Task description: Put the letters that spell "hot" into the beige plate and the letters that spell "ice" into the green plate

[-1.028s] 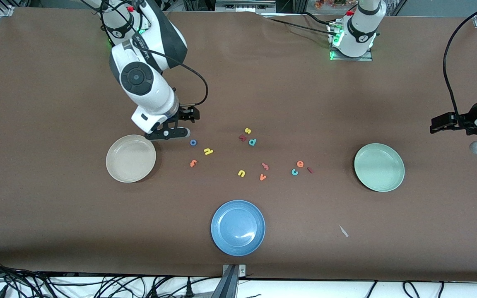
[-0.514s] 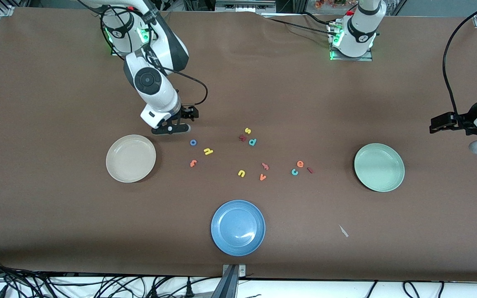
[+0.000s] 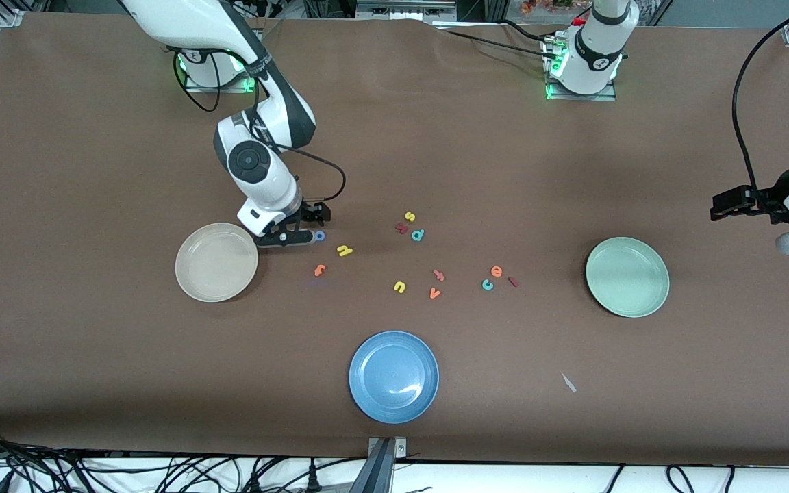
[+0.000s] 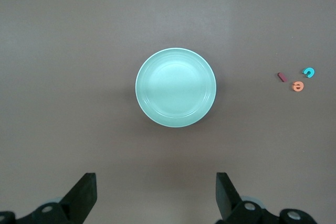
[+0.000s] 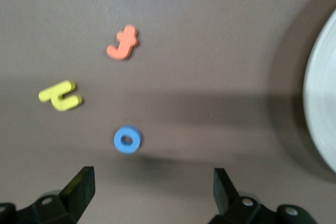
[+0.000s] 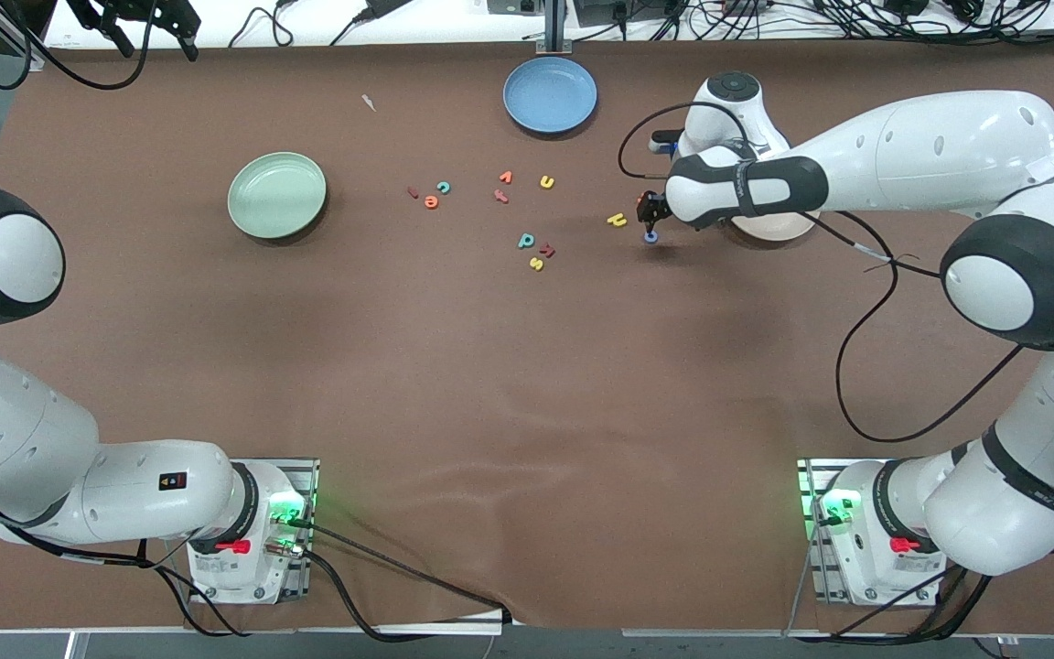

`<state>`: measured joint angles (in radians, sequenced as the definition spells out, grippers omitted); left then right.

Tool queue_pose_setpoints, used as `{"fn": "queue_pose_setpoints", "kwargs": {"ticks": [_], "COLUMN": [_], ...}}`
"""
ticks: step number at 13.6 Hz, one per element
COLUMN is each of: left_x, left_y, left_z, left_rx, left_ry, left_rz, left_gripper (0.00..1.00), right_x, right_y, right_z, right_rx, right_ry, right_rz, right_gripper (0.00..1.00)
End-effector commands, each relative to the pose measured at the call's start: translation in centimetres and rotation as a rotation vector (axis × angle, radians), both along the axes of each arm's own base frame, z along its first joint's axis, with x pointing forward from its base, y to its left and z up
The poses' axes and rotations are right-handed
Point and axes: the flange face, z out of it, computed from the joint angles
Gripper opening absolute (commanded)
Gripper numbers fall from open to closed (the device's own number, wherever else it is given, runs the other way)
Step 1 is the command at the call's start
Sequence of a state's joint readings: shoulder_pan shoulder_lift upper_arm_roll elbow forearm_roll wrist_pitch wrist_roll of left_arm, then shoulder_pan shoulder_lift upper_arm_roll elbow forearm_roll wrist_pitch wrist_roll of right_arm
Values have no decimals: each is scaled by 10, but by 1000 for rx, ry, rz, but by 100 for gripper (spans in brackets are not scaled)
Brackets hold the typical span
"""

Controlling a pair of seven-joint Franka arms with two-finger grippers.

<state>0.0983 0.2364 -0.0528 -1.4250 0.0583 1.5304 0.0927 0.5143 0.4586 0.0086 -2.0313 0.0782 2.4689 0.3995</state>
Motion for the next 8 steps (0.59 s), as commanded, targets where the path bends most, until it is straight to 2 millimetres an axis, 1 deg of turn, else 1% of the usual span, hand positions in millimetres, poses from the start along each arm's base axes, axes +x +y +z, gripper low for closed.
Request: {"fn": "queue_pose_setpoints", "kwargs": {"ticks": [1,3,4,6,8], "left_x": [-3,-2,-3,-2,-3], "left_y": [-2,-2,-2,-2,-3], "left_z": [1,0,1,0,1], "left_rx": [-39,-39,-39,-39,-39], "left_ry": [3,4,3,4,3], "left_rz": [-15,-14,-14,-14,-14], "left_gripper": [99,99,99,99,99], "right_x": [11,7,7,2,1], "right_y": [5,12,17,26,26], "right_z": [-9,-23,-24,-27,-29], "right_rx": [4,5,6,1,-6], "right_ry": [-10,-14,-15,-12,-13], "right_rz": [-22,-32,-41,-70,-67], "right_gripper": [100,100,100,100,100]}}
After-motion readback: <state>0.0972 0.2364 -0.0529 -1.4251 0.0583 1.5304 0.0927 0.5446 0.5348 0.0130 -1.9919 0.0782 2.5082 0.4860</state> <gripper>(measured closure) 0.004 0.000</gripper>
